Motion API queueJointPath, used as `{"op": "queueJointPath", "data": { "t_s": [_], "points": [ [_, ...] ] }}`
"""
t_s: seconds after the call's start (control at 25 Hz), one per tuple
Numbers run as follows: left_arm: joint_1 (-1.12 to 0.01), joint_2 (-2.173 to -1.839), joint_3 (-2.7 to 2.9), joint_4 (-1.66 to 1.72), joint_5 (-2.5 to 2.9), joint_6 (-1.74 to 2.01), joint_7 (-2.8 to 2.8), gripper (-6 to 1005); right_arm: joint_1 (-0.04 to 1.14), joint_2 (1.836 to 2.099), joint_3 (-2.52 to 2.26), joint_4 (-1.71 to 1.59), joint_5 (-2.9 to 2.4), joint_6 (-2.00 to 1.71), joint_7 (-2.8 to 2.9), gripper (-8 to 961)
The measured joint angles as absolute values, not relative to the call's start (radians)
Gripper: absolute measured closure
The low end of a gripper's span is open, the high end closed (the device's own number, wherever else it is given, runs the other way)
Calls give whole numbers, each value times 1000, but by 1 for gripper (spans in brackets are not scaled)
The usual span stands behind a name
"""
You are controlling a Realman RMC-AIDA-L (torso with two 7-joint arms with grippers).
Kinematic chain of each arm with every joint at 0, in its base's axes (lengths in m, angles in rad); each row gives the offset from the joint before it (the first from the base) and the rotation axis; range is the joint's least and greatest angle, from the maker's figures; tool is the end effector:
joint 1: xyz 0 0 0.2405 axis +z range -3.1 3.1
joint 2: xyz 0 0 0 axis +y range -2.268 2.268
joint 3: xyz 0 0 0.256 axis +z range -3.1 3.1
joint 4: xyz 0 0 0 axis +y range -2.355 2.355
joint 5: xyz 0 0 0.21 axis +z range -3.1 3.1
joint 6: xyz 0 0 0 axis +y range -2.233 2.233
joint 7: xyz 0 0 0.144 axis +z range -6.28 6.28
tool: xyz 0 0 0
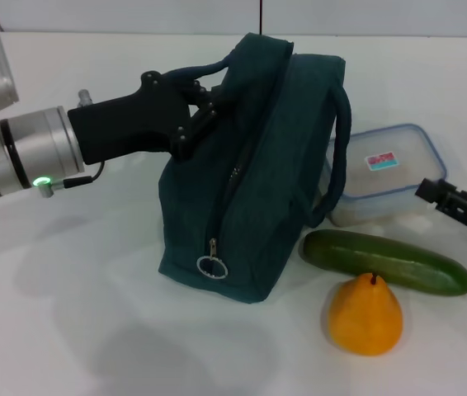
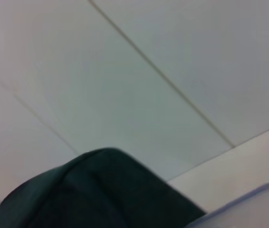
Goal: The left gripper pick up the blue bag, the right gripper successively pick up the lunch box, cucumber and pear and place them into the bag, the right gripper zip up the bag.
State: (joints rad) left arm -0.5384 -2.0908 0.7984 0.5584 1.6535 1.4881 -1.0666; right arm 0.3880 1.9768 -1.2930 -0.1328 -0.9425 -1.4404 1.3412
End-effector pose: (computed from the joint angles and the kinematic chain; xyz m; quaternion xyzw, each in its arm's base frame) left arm -0.2333 0.3453 -0.0071 -0.9138 -0.0989 -0.3355 0.2065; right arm 0.3186 0.2823 -0.0192 -0.7640 0.4538 0.4210 0.1820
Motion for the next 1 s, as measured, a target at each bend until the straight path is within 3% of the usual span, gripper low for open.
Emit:
{"op": "queueJointPath", "data": {
  "t_s": [0.2, 0.44, 1.0],
  "points": [
    [-538, -2091, 795, 557, 1653, 1486, -1048, 954, 368, 1977, -1245, -140, -941, -1474, 1337, 143],
    [-538, -2091, 796, 554, 1653, 1485, -1026, 953, 312, 2008, -1029, -133, -940, -1513, 1348, 143],
    [-545, -2092, 812, 516, 1620, 1485, -985, 953, 396, 2018, -956, -57, -941, -1363, 1612, 142]
  ]
}}
